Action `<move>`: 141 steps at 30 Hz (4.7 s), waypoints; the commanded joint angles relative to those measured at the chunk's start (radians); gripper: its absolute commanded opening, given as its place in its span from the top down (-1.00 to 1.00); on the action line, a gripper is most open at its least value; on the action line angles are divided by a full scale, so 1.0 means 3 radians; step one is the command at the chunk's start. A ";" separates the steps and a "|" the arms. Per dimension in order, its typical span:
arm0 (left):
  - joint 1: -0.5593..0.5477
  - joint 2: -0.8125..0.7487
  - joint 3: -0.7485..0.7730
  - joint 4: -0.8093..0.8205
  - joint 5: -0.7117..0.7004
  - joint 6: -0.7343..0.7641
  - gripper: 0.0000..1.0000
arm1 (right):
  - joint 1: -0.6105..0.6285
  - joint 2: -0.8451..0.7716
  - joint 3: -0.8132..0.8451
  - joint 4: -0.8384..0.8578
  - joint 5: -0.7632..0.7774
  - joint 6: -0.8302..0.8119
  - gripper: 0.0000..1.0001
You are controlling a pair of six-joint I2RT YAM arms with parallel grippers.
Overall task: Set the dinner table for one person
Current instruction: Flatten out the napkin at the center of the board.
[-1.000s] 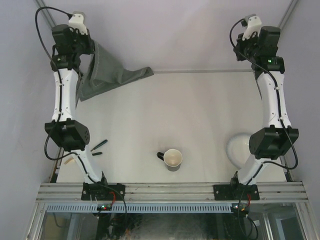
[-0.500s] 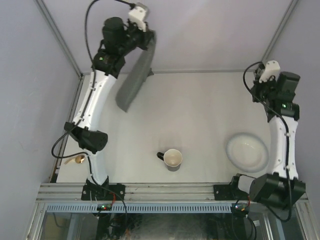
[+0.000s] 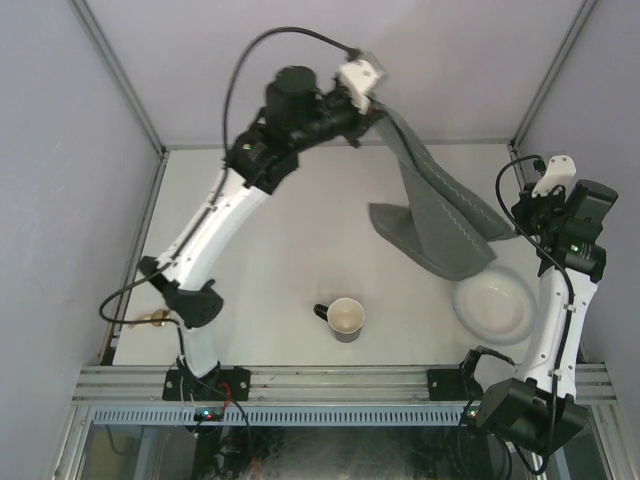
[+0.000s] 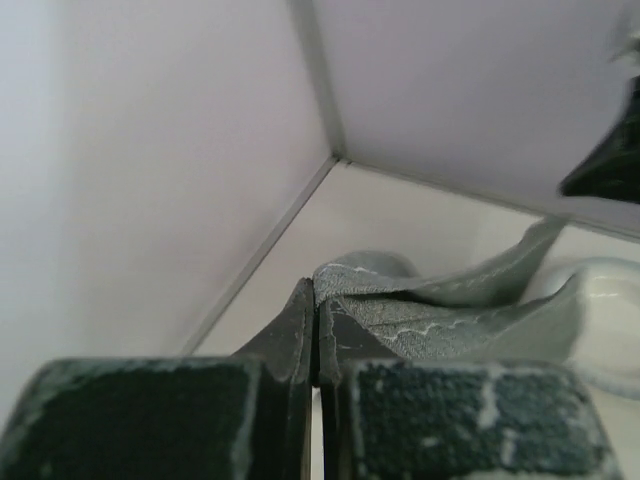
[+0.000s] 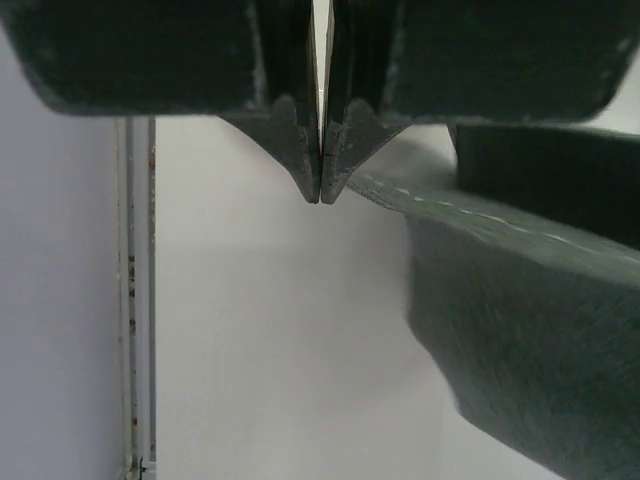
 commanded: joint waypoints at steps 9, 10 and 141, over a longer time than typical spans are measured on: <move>0.2282 -0.2159 -0.3597 0.0797 0.0300 -0.0394 1.00 | 0.0865 0.0230 0.0170 0.0204 0.0295 0.0096 -0.24; 0.2388 -0.2223 -0.3843 0.0843 0.0341 -0.0372 1.00 | 0.0997 0.0303 0.0214 0.0195 0.0357 0.0095 -0.42; 0.2232 -0.1973 -0.4390 -0.0640 0.1502 -0.0052 0.99 | 0.2631 0.4434 0.3710 0.0086 0.0419 0.0524 -0.66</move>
